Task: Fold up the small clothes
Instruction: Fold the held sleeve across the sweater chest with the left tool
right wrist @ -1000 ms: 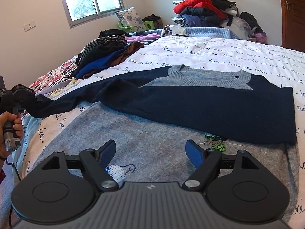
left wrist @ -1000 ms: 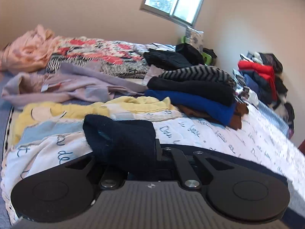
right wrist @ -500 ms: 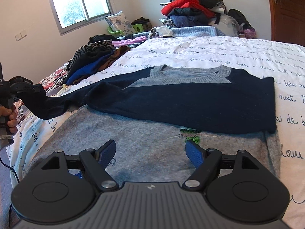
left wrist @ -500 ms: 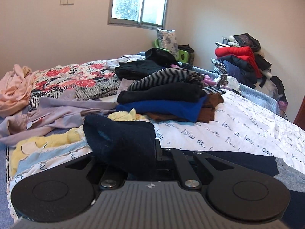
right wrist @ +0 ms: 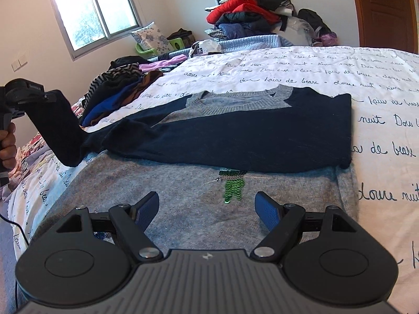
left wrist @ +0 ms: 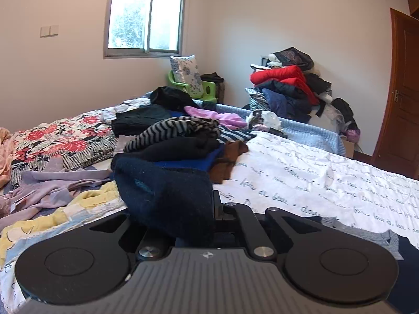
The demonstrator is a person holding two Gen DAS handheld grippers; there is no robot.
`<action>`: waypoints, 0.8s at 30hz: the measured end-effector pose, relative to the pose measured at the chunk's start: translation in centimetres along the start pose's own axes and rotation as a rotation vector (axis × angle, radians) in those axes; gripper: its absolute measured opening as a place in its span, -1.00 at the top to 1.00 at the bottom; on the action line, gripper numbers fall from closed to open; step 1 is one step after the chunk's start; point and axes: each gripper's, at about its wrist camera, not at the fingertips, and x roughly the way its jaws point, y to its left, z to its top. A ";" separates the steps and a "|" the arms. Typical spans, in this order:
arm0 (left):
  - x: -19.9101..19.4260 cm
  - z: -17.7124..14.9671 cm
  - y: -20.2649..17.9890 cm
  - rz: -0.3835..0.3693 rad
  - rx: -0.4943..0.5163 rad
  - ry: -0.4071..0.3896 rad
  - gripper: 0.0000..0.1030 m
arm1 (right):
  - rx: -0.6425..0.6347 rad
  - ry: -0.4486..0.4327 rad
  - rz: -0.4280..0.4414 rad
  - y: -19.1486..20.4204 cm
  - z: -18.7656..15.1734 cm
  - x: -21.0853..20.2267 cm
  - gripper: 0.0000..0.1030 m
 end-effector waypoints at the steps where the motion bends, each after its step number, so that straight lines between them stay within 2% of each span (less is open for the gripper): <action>1: -0.1 0.0 -0.4 -0.010 0.007 0.000 0.85 | 0.003 0.000 0.000 -0.1 0.0 0.0 -0.56; 11: -1.3 -1.6 -5.7 -0.129 0.095 0.019 0.85 | 0.018 0.003 -0.009 -0.7 -0.4 0.0 -0.56; 24: -1.6 -3.5 -11.8 -0.218 0.194 0.030 0.85 | 0.041 0.003 -0.022 -1.6 -0.8 -0.4 -0.56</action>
